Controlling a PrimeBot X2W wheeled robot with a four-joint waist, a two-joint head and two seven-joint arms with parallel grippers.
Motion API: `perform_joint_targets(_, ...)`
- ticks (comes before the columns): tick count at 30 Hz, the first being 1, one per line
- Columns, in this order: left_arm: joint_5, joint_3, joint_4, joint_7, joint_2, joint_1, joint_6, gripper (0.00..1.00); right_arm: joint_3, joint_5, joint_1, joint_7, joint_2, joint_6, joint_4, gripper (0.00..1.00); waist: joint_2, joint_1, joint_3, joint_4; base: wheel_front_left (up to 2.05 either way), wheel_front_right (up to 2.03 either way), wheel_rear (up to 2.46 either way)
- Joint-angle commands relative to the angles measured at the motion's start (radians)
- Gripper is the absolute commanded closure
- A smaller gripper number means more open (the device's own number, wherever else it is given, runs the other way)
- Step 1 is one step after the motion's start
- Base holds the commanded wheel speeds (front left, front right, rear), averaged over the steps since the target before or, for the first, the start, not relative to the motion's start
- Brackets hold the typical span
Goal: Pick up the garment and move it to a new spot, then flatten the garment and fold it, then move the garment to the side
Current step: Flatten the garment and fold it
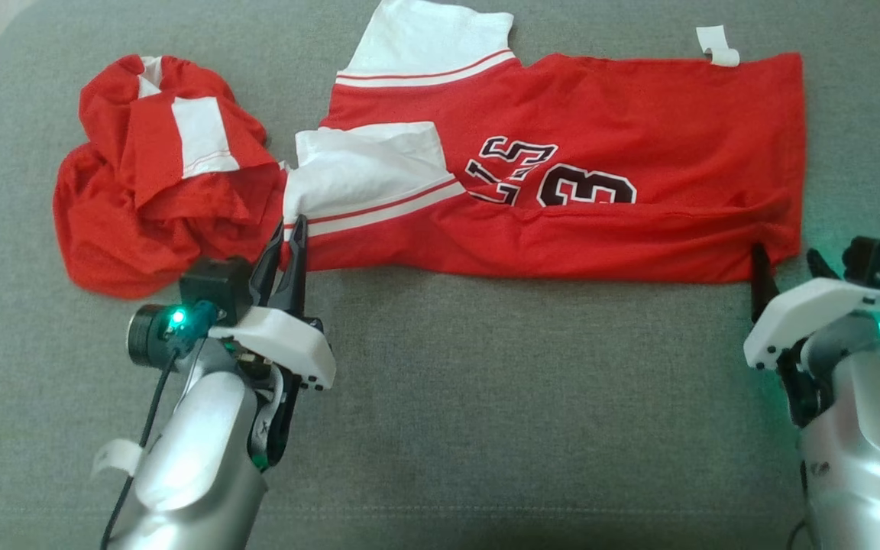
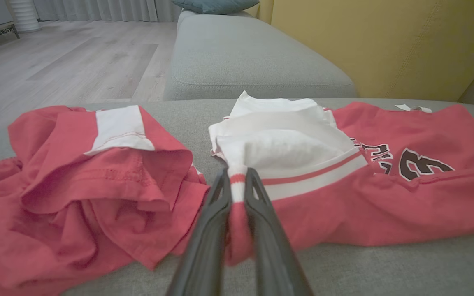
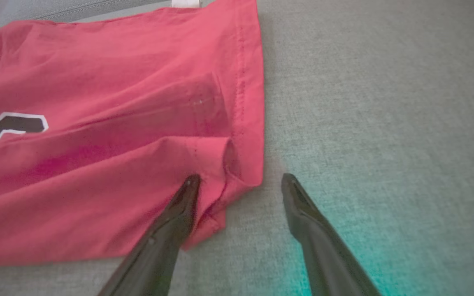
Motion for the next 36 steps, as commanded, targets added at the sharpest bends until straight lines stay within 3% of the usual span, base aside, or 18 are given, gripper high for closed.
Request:
perform_joint_targets(1, 0.006, 0.027, -0.030, -0.012, 0.019, -0.031, -0.003, 1.00, 0.029, -0.009, -0.026, -0.007, 0.009, -0.001, -0.012, 0.00, -0.0001, 0.0000, 0.003, 0.001, 0.00, 0.00, 0.00)
perform_joint_targets(2, 0.006, 0.025, -0.028, -0.012, 0.019, -0.032, -0.004, 1.00, 0.034, -0.008, -0.031, -0.007, 0.009, -0.001, -0.004, 0.00, -0.0001, 0.0000, 0.005, 0.002, 0.00, 0.00, 0.00)
perform_joint_targets(4, 0.005, 0.023, -0.022, -0.012, 0.019, -0.033, -0.004, 1.00, 0.039, -0.003, -0.039, -0.010, 0.006, -0.001, 0.010, 1.00, -0.0001, 0.0000, 0.007, 0.003, 0.00, 0.00, 0.00)
perform_joint_targets(18, -0.003, 0.013, 0.015, -0.012, 0.036, 0.024, -0.003, 1.00, 0.105, 0.064, 0.006, 0.006, -0.091, -0.001, 0.027, 1.00, -0.0001, 0.0000, -0.104, -0.014, 0.00, 0.00, 0.00)
perform_joint_targets(28, -0.005, -0.034, 0.013, 0.016, 0.038, 0.136, -0.007, 1.00, 0.194, 0.149, 0.149, 0.209, -0.159, -0.001, -0.066, 1.00, -0.0001, 0.0000, -0.216, -0.030, 0.00, 0.00, 0.00)
perform_joint_targets(36, -0.009, -0.070, 0.015, 0.054, 0.030, 0.203, -0.001, 1.00, 0.198, 0.195, 0.259, 0.314, -0.176, -0.001, -0.167, 1.00, -0.0001, 0.0000, -0.242, -0.043, 0.00, 0.00, 0.00)
